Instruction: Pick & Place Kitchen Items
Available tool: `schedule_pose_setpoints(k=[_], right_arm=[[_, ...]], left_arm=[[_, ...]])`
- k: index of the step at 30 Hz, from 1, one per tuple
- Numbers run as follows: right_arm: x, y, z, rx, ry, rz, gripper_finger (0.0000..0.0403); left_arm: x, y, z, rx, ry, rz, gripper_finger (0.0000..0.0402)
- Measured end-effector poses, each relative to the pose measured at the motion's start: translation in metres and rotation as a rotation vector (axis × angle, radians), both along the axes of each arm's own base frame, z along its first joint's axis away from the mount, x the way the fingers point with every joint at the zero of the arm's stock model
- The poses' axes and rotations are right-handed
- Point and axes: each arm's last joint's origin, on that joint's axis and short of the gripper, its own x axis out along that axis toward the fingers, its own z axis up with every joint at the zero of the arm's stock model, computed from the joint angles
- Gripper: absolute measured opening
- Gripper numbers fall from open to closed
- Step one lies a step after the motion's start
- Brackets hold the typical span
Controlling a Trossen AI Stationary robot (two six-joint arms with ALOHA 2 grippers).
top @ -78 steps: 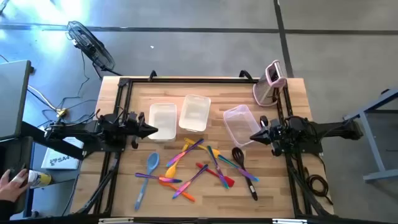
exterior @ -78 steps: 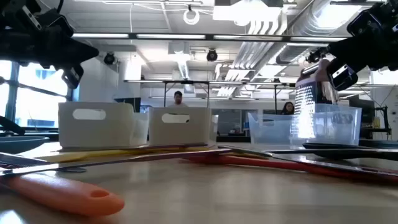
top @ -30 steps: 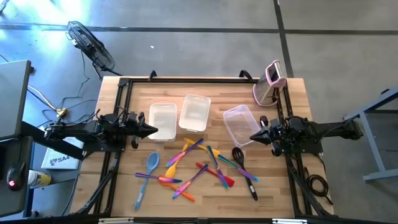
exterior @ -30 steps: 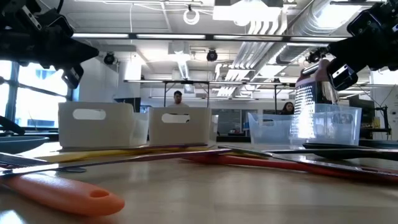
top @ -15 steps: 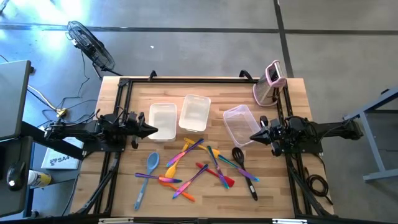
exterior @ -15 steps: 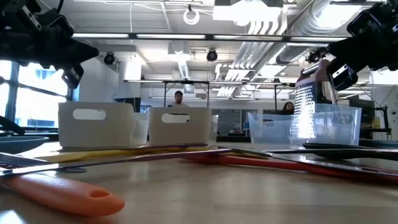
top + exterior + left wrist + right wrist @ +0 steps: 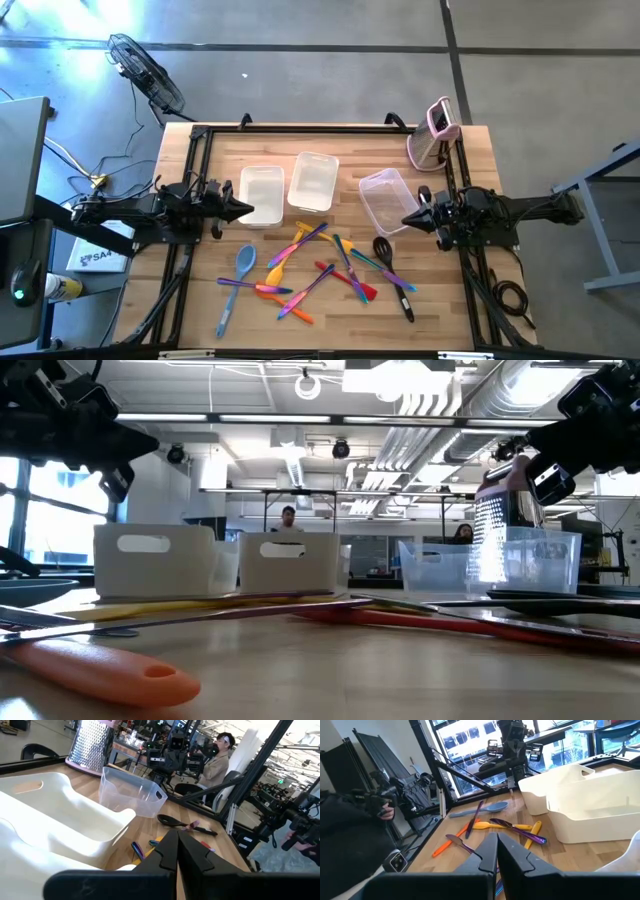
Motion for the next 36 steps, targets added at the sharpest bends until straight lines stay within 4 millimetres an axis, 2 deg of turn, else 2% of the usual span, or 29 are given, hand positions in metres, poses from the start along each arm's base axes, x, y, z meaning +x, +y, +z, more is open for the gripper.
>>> schedule_pose_setpoints(k=[4, 11, 17, 21, 30, 33, 36], right_arm=[[0.0, 0.0, 0.005, 0.01, -0.045, -0.002, 0.0006], [-0.002, 0.0, 0.023, 0.048, -0.231, 0.016, 0.0006], [-0.004, 0.002, 0.029, -0.246, -0.35, 0.035, 0.0006], [-0.005, 0.004, 0.029, -0.356, -0.39, 0.098, 0.0006], [-0.007, 0.004, 0.036, -0.282, -0.445, 0.089, 0.0006], [-0.008, 0.004, 0.037, -0.264, -0.451, 0.089, 0.0006], [-0.007, 0.003, 0.036, -0.254, -0.446, 0.089, 0.0006]], left_arm=[[0.0, 0.0, 0.0, 0.0, 0.0, 0.0, 0.0], [0.0, 0.0, 0.0, 0.0, -0.001, 0.016, 0.0], [0.0, 0.001, 0.001, 0.019, -0.005, 0.026, 0.0012], [-0.001, -0.001, 0.005, 0.007, -0.013, -0.03, 0.0059], [-0.007, -0.004, 0.043, 0.001, -0.097, -0.122, 0.0205], [-0.011, -0.006, 0.064, 0.024, -0.138, -0.192, 0.0226], [-0.012, -0.008, 0.086, 0.118, -0.165, -0.274, 0.0229]])
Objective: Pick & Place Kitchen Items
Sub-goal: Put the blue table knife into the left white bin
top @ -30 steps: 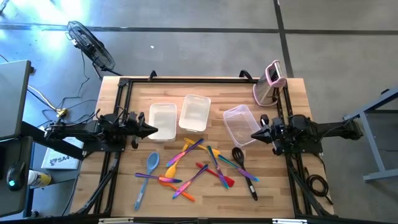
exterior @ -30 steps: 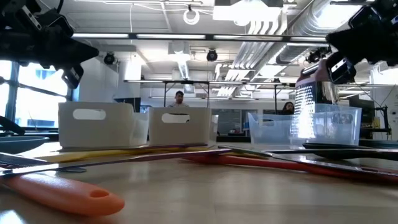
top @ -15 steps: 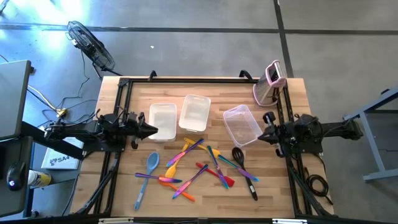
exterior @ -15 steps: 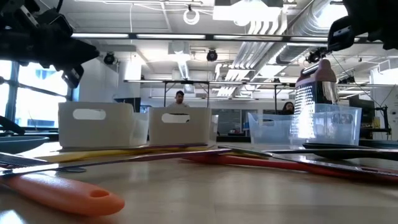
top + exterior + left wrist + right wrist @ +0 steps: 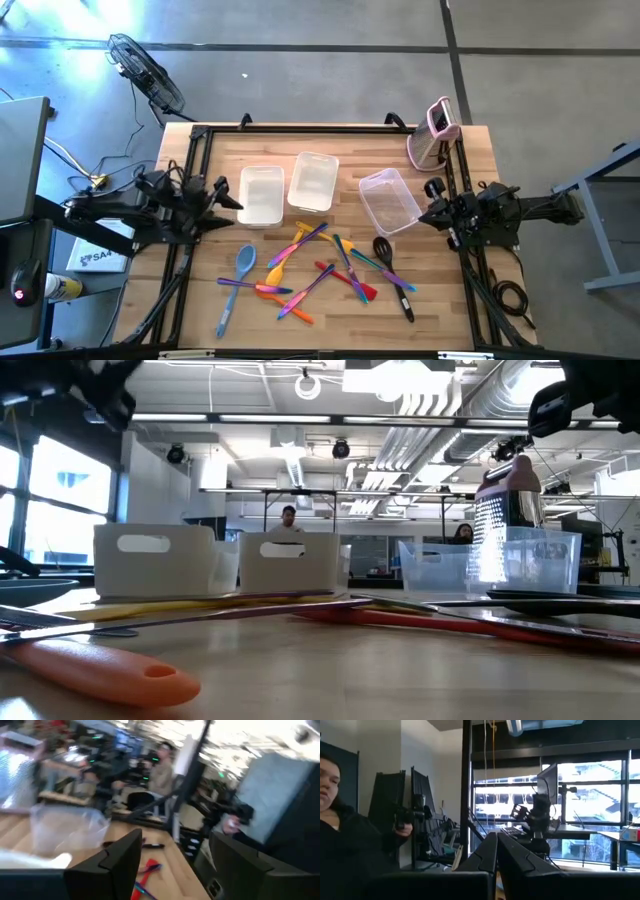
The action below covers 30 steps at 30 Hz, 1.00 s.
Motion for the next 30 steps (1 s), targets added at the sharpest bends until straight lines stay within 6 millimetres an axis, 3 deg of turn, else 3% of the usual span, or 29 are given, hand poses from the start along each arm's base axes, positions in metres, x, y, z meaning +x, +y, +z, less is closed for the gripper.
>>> schedule_pose_setpoints(k=[8, 19, 25, 30], right_arm=[[0.0, 0.0, -0.001, 0.17, 0.065, 0.08, 0.0006], [0.001, 0.005, -0.004, 0.237, 0.134, 0.176, 0.0006], [0.0, 0.008, -0.004, 0.281, 0.147, 0.187, 0.0006], [0.0, 0.01, -0.004, 0.261, 0.144, 0.208, 0.0006]], left_arm=[[0.026, -0.006, 0.051, 0.183, 0.042, -0.075, 0.023], [0.086, -0.045, 0.103, 0.42, 0.703, -0.004, 0.023], [0.1, -0.08, 0.094, 0.438, 1.097, 0.002, 0.023], [0.113, -0.113, 0.07, 0.411, 1.247, -0.006, 0.023]])
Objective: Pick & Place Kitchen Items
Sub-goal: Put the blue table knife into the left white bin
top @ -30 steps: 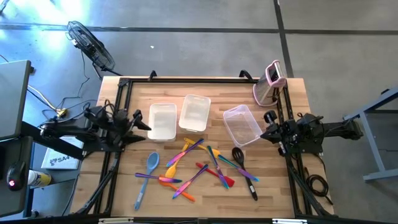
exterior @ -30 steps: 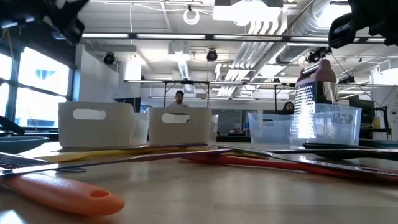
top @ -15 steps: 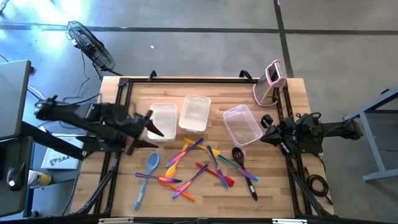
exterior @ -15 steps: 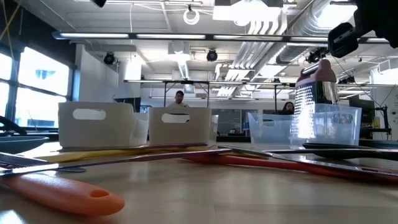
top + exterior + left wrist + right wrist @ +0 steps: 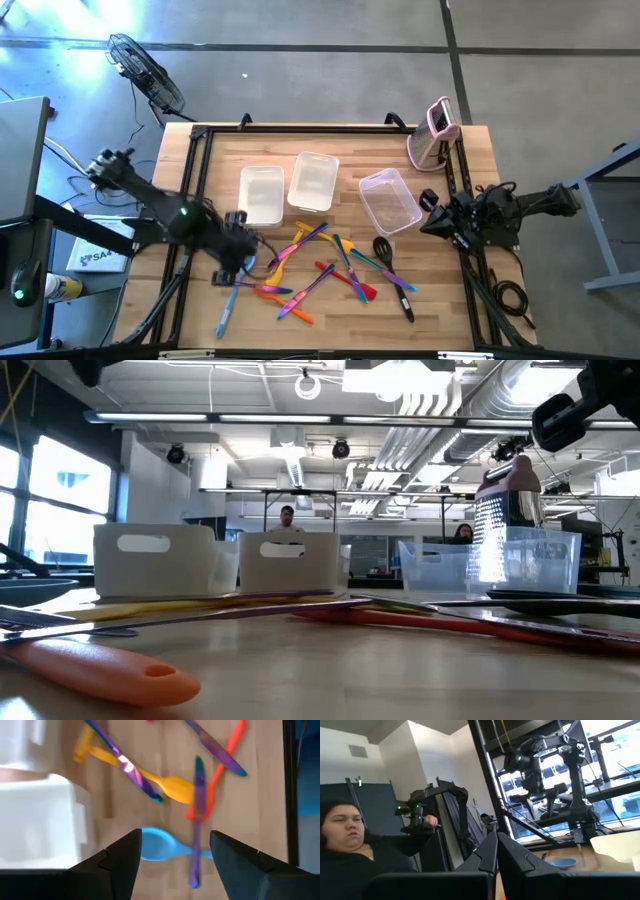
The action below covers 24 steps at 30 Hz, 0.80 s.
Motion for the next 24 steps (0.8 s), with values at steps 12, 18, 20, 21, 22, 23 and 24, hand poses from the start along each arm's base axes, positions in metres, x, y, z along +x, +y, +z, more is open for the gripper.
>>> schedule_pose_setpoints(k=[12, 18, 20, 21, 22, 23, 24], right_arm=[[0.001, 0.001, -0.003, -0.048, 0.02, 0.02, 0.0006], [0.001, 0.001, -0.005, -0.078, 0.029, 0.011, 0.0006], [0.001, 0.001, -0.005, -0.09, 0.024, 0.007, 0.0006], [0.001, 0.001, -0.005, -0.094, 0.022, 0.006, 0.0006], [0.001, 0.001, -0.005, -0.096, 0.021, 0.005, 0.0006], [0.001, 0.001, -0.005, -0.095, 0.021, 0.004, 0.0006], [0.001, 0.001, -0.006, -0.096, 0.022, 0.004, 0.0006]], left_arm=[[0.027, -0.039, -0.047, 0.011, 0.161, 0.158, 0.023], [0.035, -0.05, -0.069, 0.047, 0.241, 0.136, 0.023], [0.036, -0.054, -0.076, 0.032, 0.281, 0.129, 0.023], [0.038, -0.056, -0.079, 0.025, 0.301, 0.126, 0.023], [0.039, -0.058, -0.083, 0.019, 0.322, 0.123, 0.023], [0.041, -0.059, -0.087, 0.02, 0.342, 0.12, 0.023], [0.041, -0.06, -0.091, 0.022, 0.362, 0.117, 0.023]])
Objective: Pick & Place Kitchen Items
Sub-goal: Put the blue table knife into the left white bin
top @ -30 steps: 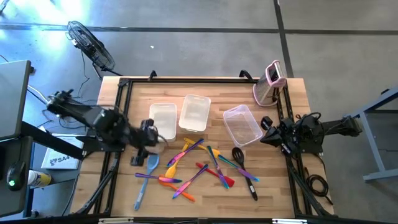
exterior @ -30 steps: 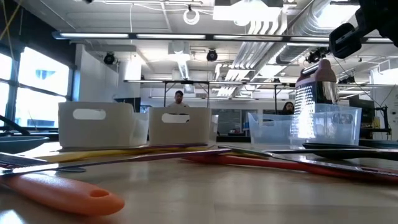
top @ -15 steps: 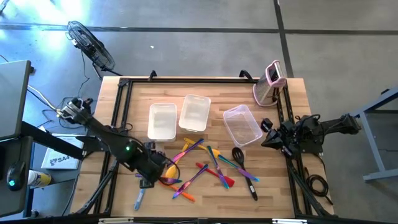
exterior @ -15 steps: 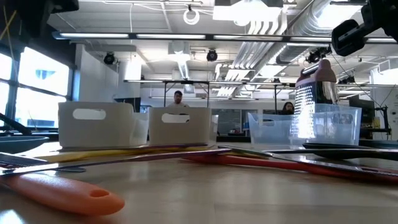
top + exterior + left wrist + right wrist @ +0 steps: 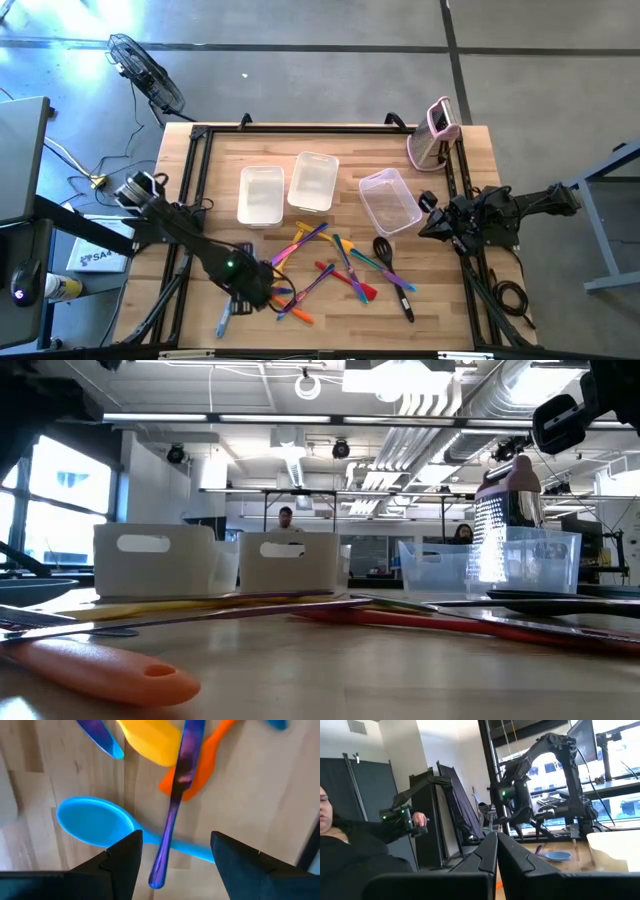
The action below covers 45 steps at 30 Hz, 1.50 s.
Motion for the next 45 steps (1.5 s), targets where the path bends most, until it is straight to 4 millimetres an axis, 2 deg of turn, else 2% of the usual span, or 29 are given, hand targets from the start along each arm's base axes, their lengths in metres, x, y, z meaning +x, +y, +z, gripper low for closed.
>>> schedule_pose_setpoints(k=[5, 11, 18, 24, 32, 45], right_arm=[[0.0, 0.0, 0.0, 0.005, 0.003, 0.003, 0.0006], [0.0, 0.0, -0.001, 0.08, 0.053, 0.038, 0.0006], [0.0, 0.001, -0.003, 0.084, 0.074, 0.049, 0.0006], [0.001, 0.001, -0.004, 0.127, 0.114, 0.063, 0.0006], [0.001, 0.001, -0.006, 0.128, 0.129, 0.063, 0.0006], [0.001, 0.001, -0.006, 0.15, 0.139, 0.065, 0.0006]], left_arm=[[0.004, -0.005, -0.009, -0.023, 0.033, 0.011, 0.023], [0.007, -0.006, -0.015, -0.004, 0.036, -0.075, 0.023], [0.009, -0.007, -0.019, 0.004, 0.037, -0.117, 0.023], [0.008, -0.006, -0.021, 0.021, 0.044, -0.127, 0.023], [0.004, -0.004, -0.035, -0.013, 0.074, -0.129, 0.023], [0.003, -0.004, -0.047, -0.026, 0.041, -0.182, 0.023]])
